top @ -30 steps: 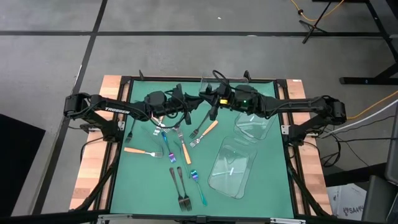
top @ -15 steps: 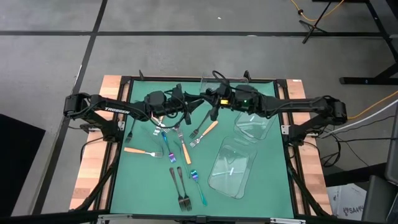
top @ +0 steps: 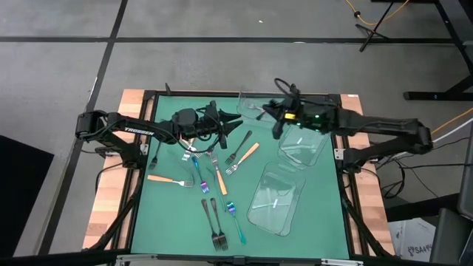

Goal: Sort silverware by color (type)
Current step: Put the black fork into the center transparent bin

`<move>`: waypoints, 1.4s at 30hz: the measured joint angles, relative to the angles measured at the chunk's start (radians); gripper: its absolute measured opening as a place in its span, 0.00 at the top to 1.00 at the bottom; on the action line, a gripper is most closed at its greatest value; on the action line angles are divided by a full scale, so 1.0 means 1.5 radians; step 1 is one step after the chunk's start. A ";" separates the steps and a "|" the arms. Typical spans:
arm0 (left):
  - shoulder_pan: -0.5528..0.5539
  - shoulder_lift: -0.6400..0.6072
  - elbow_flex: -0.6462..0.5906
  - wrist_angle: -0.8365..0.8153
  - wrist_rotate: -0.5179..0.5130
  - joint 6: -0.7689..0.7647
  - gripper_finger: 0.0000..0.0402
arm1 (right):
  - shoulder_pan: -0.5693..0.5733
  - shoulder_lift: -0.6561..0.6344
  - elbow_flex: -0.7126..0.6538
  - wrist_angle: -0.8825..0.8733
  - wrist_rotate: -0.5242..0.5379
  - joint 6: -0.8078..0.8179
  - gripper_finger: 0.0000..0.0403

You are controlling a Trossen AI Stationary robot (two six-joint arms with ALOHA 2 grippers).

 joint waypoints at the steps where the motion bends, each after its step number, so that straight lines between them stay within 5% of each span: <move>1: 0.000 0.000 0.000 -0.002 0.000 0.000 0.73 | 0.000 -0.015 0.000 -0.028 0.005 0.016 1.00; 10: 0.000 0.000 0.000 -0.004 0.000 0.000 0.73 | 0.000 -0.126 0.001 -0.309 0.039 0.204 1.00; 20: 0.000 0.000 0.000 -0.004 -0.001 0.001 0.73 | 0.000 -0.120 0.001 -0.589 0.066 0.396 1.00; 29: 0.000 0.000 0.000 -0.005 -0.001 0.001 0.73 | -0.038 -0.098 -0.021 -0.600 0.061 0.443 1.00; 42: 0.000 0.000 0.000 -0.005 -0.001 0.001 0.73 | -0.176 -0.096 -0.186 -0.498 -0.095 0.471 1.00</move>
